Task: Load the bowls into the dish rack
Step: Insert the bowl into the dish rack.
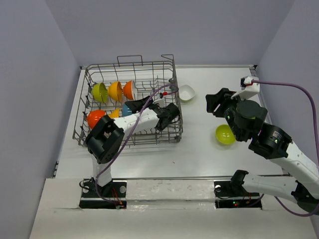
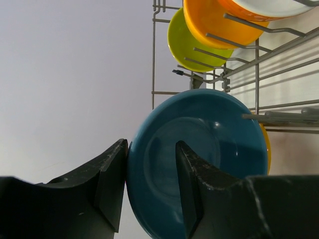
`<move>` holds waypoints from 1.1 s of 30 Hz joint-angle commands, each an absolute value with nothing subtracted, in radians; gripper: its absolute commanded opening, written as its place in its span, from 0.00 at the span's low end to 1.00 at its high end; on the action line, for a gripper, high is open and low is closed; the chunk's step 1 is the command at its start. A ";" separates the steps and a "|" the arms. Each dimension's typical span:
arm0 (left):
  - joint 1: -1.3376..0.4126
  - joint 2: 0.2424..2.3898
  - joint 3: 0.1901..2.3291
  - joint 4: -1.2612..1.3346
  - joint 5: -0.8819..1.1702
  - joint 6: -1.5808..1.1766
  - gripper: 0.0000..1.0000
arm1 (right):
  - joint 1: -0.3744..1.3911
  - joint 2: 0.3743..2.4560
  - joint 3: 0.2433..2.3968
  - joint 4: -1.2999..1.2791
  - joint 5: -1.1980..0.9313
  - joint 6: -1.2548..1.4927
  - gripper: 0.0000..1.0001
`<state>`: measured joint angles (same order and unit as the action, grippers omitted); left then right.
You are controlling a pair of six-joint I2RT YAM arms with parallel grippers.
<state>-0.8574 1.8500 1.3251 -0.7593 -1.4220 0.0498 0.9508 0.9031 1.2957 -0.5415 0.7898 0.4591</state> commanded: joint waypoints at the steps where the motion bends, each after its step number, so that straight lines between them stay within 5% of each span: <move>1: -0.864 1.833 1.344 -0.738 -1.281 -0.040 0.50 | 0.956 0.893 1.304 -0.499 0.810 0.449 0.57; 33: -0.862 1.802 1.307 -0.784 -1.166 -0.161 0.51 | 0.956 0.913 1.316 -0.499 0.790 0.449 0.56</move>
